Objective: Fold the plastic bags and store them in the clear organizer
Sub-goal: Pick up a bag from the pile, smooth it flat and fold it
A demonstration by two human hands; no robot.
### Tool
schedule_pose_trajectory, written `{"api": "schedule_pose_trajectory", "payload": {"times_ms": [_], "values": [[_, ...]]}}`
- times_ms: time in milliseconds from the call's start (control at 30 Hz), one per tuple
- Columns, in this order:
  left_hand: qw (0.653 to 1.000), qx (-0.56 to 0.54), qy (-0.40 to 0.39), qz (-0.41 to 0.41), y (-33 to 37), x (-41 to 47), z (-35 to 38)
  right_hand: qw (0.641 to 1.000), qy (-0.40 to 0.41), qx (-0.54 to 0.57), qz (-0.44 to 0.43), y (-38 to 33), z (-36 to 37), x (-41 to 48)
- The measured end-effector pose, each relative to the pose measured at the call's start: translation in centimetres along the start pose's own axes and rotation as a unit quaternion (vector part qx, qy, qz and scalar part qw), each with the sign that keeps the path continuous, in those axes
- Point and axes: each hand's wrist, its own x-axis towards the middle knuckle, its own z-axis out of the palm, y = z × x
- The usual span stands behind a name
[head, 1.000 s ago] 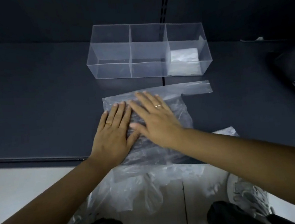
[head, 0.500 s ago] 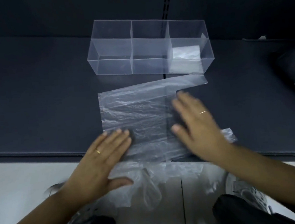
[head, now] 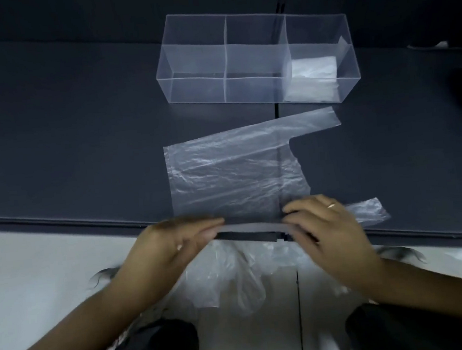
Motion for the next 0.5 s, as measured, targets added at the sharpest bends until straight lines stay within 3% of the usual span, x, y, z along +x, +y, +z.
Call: {"api": "schedule_pose_trajectory", "payload": {"times_ms": [67, 167, 267, 400, 500], "values": [[0.991, -0.106, -0.013, -0.083, 0.2, 0.2, -1.6, 0.999, -0.014, 0.01, 0.048, 1.4, -1.9, -0.5], [0.974, -0.186, -0.05, -0.118, -0.8, 0.9, -3.7, 0.988, -0.087, 0.058, 0.11, 3.4, -5.0, -0.7], [0.955, -0.247, -0.077, -0.143, -1.6, 1.4, -5.2, 0.954, -0.122, 0.186, 0.201, 5.4, -7.9, -0.2], [0.935, -0.287, -0.001, -0.208, -2.7, 2.9, -5.9, 0.911, -0.057, 0.299, 0.279, 8.2, -9.0, 2.4], [0.921, -0.289, 0.081, -0.247, -4.1, 5.0, -5.5, 0.894, -0.022, 0.318, 0.314, 10.0, -7.2, 4.8]]}}
